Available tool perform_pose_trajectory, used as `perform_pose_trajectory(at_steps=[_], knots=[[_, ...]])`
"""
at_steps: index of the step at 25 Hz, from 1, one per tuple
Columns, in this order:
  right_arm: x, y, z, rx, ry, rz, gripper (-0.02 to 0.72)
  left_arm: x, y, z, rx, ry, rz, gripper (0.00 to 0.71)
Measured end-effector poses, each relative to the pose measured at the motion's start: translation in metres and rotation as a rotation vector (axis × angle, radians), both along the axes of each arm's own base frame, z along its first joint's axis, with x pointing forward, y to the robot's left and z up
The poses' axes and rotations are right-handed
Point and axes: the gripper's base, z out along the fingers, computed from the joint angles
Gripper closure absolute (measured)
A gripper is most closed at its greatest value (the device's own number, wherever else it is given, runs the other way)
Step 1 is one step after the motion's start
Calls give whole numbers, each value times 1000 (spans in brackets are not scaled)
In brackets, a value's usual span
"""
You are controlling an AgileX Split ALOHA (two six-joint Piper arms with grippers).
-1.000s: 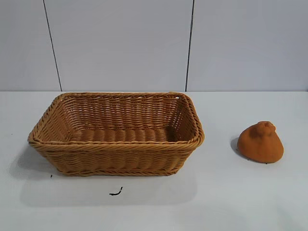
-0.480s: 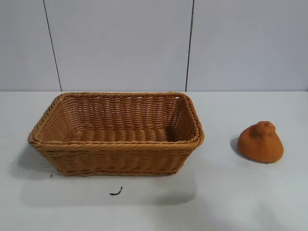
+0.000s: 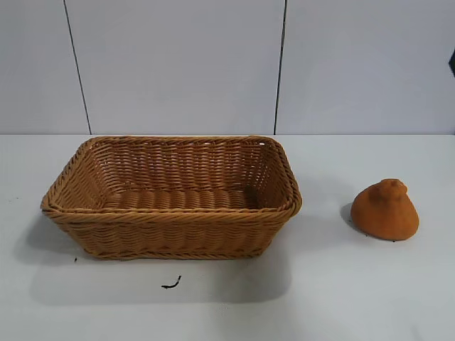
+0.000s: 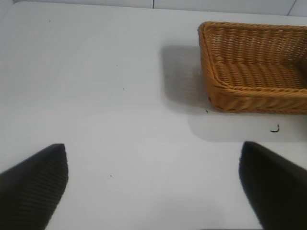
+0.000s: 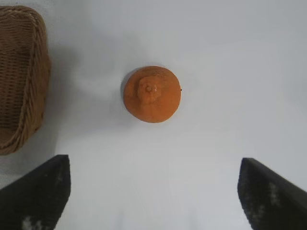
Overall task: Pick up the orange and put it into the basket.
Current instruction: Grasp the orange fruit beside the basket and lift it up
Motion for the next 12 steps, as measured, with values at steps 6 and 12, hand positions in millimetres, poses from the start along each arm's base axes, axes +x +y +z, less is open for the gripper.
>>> perform_pose_trajectory(at_steps=[6, 12], knots=[[26, 1, -41, 5, 96, -3, 64, 0, 0, 0, 0, 0, 0, 14], [48, 8, -110, 63, 211, -3, 64, 0, 0, 0, 0, 0, 0, 14]])
